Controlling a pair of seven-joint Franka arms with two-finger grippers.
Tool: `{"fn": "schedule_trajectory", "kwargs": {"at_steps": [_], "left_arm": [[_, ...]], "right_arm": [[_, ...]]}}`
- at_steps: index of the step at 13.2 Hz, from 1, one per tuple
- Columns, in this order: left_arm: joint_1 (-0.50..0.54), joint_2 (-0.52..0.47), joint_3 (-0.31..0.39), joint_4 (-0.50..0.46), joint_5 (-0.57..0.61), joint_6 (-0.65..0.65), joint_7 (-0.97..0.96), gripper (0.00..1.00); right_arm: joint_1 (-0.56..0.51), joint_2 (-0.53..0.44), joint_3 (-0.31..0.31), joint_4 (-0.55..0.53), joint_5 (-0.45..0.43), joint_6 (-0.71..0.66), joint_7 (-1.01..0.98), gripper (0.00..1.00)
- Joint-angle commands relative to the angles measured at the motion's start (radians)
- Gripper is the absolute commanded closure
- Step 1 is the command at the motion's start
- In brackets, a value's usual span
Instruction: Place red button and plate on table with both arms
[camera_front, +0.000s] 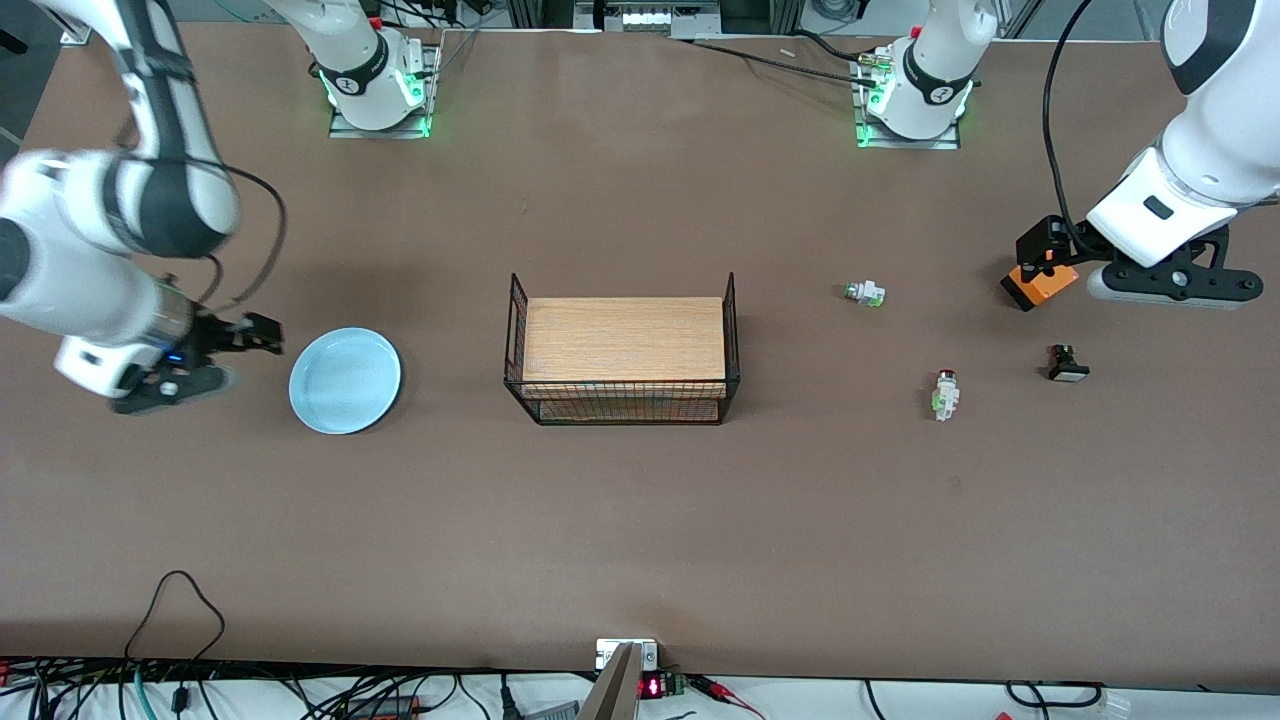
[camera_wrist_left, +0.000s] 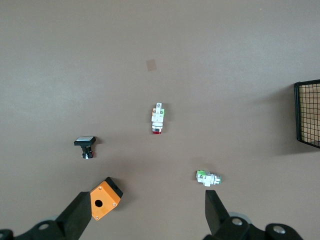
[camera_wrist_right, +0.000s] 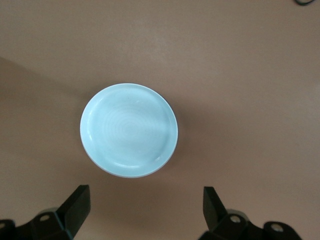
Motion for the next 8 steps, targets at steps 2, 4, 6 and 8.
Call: {"fn": "schedule_trajectory", "kwargs": {"at_steps": [2, 4, 6, 8], "left_arm": [[-0.004, 0.01, 0.005, 0.029, -0.015, -0.012, -0.006, 0.0], [-0.004, 0.01, 0.005, 0.029, -0.015, -0.012, -0.006, 0.0], [-0.004, 0.01, 0.005, 0.029, -0.015, -0.012, -0.006, 0.0], [-0.005, 0.012, 0.005, 0.031, -0.015, -0.011, -0.006, 0.0]], "right_arm": [[0.028, -0.059, -0.008, 0.157, -0.047, -0.296, 0.091, 0.0], [0.036, -0.099, -0.005, 0.186, -0.042, -0.324, 0.091, 0.0], [0.034, -0.151, -0.007, 0.189, -0.041, -0.321, 0.094, 0.0], [0.037, -0.192, -0.002, 0.189, -0.051, -0.312, 0.094, 0.0]]}}
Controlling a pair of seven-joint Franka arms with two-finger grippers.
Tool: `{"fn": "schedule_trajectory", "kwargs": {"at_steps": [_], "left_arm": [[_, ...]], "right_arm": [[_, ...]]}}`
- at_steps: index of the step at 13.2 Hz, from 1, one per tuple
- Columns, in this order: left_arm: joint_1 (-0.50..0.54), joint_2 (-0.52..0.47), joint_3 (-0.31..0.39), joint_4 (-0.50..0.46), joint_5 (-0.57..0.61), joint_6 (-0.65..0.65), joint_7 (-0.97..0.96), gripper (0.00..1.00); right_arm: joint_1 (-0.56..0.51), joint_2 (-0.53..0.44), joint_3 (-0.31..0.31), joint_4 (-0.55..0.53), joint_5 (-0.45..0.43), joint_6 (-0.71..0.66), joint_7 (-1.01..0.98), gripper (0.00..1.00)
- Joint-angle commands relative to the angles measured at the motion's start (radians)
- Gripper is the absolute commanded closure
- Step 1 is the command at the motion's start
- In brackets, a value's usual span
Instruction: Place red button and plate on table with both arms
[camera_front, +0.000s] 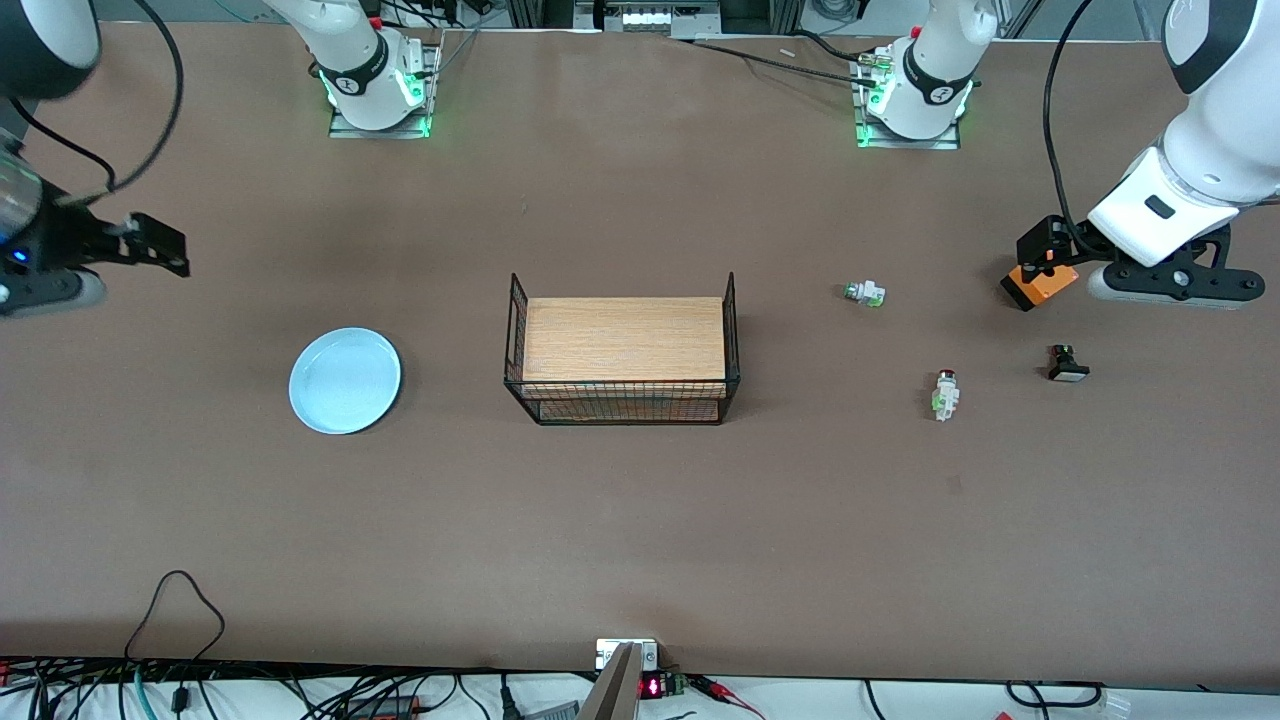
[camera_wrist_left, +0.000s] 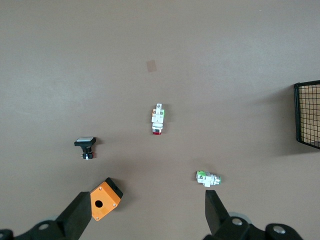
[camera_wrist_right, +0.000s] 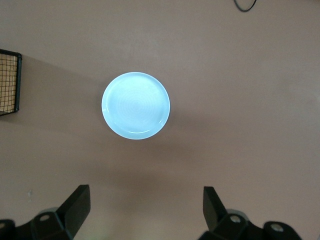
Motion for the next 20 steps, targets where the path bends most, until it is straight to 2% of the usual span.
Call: {"fn": "schedule_trajectory", "kwargs": {"at_steps": [1, 5, 7, 10, 14, 17, 20], "left_arm": [[-0.005, 0.012, 0.005, 0.028, -0.015, -0.005, -0.004, 0.0], [-0.005, 0.012, 0.005, 0.029, -0.014, -0.005, -0.006, 0.0], [-0.005, 0.012, 0.005, 0.029, -0.015, -0.005, -0.004, 0.0], [-0.005, 0.023, 0.005, 0.044, -0.014, -0.006, 0.011, 0.0], [-0.007, 0.051, 0.005, 0.077, -0.012, -0.012, 0.009, 0.0], [-0.005, 0.051, 0.005, 0.078, -0.012, -0.012, 0.009, 0.0], [-0.005, 0.051, 0.005, 0.078, -0.014, -0.012, 0.009, 0.0]], "right_arm": [[0.003, -0.057, 0.004, -0.004, -0.013, -0.01, 0.013, 0.0], [-0.011, -0.092, 0.005, -0.011, -0.014, -0.059, 0.015, 0.0], [-0.049, -0.092, 0.005, -0.011, -0.008, -0.126, 0.011, 0.0], [-0.052, -0.1, 0.01, -0.023, -0.002, -0.202, 0.013, 0.0], [-0.071, -0.076, 0.016, -0.015, 0.043, -0.193, 0.021, 0.0], [-0.065, -0.025, 0.018, 0.081, 0.04, -0.191, 0.135, 0.0], [-0.062, -0.017, 0.021, 0.091, 0.04, -0.171, 0.153, 0.0]]}}
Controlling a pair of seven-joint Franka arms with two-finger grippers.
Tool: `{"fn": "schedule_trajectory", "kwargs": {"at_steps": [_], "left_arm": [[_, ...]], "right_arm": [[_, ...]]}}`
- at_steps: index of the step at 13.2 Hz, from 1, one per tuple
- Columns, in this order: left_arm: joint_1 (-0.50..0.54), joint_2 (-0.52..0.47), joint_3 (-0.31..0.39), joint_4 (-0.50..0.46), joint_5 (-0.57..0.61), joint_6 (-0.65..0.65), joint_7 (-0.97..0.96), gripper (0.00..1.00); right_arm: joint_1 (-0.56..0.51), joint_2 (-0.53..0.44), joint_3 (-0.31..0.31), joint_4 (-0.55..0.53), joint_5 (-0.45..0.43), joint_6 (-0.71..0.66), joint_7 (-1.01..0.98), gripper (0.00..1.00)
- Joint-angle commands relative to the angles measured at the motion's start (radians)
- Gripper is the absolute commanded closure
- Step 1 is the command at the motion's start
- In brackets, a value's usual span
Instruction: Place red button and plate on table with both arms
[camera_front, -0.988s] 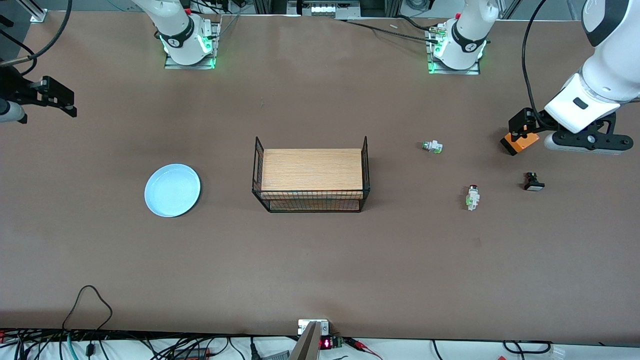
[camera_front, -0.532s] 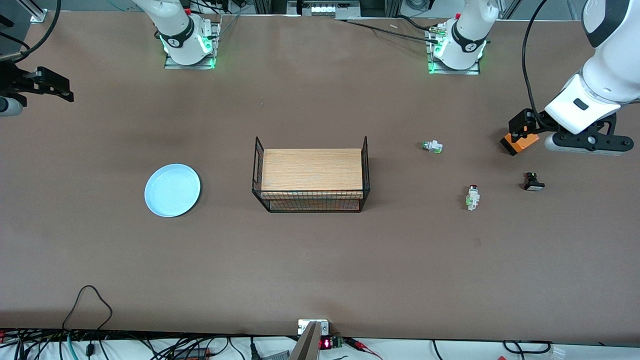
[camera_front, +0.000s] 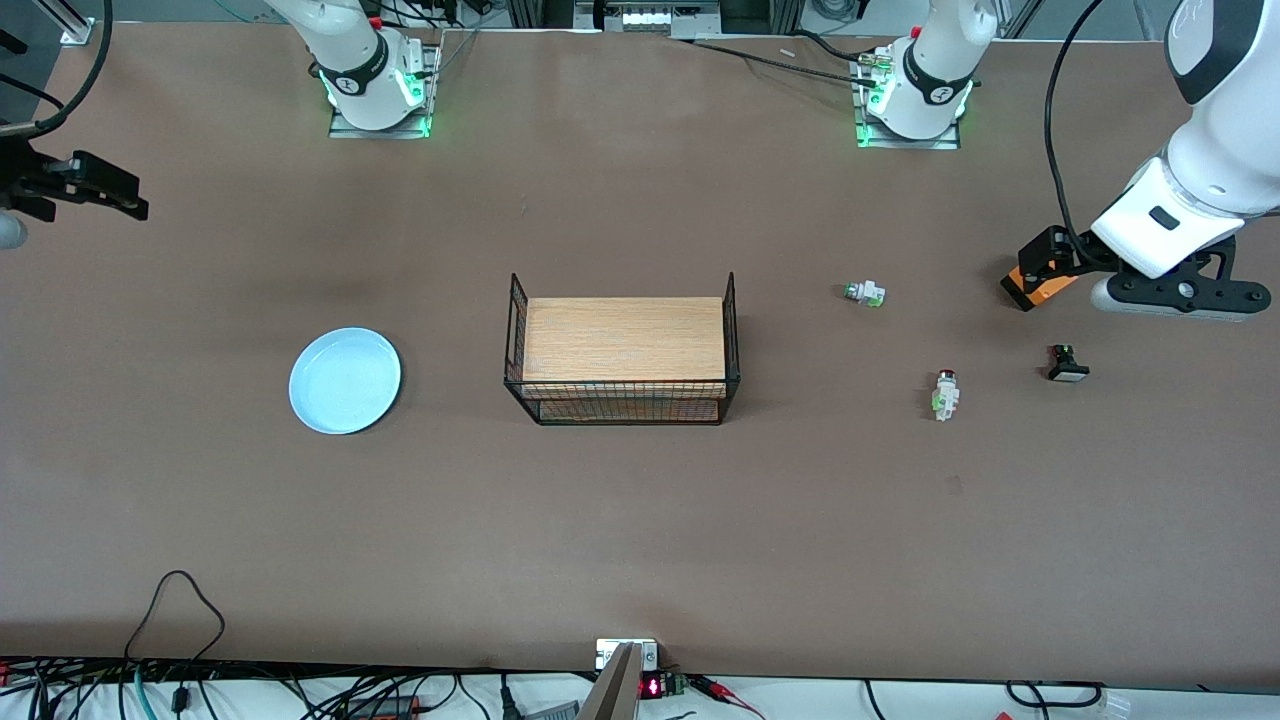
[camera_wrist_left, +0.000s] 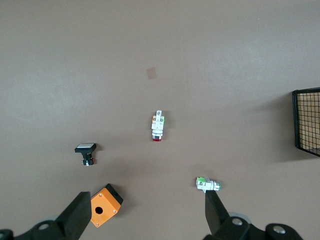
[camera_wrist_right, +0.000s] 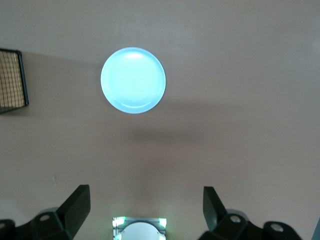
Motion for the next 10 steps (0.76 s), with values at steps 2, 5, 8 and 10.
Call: {"fn": "schedule_trajectory", "kwargs": {"at_steps": [2, 5, 8, 10], "left_arm": [[-0.019, 0.018, 0.003, 0.037, -0.012, -0.015, 0.0, 0.0], [-0.01, 0.018, 0.003, 0.037, -0.014, -0.015, 0.009, 0.0], [-0.01, 0.018, 0.003, 0.035, -0.014, -0.015, 0.009, 0.0], [-0.01, 0.018, 0.003, 0.037, -0.014, -0.015, 0.009, 0.0]], "right_arm": [[-0.013, 0.02, 0.011, 0.036, 0.013, -0.001, 0.027, 0.0], [-0.013, 0.022, 0.009, 0.036, 0.005, 0.0, 0.027, 0.0], [-0.016, 0.022, 0.009, 0.034, 0.005, 0.0, 0.029, 0.0], [-0.014, 0.022, 0.009, 0.034, 0.005, 0.0, 0.029, 0.0]]}}
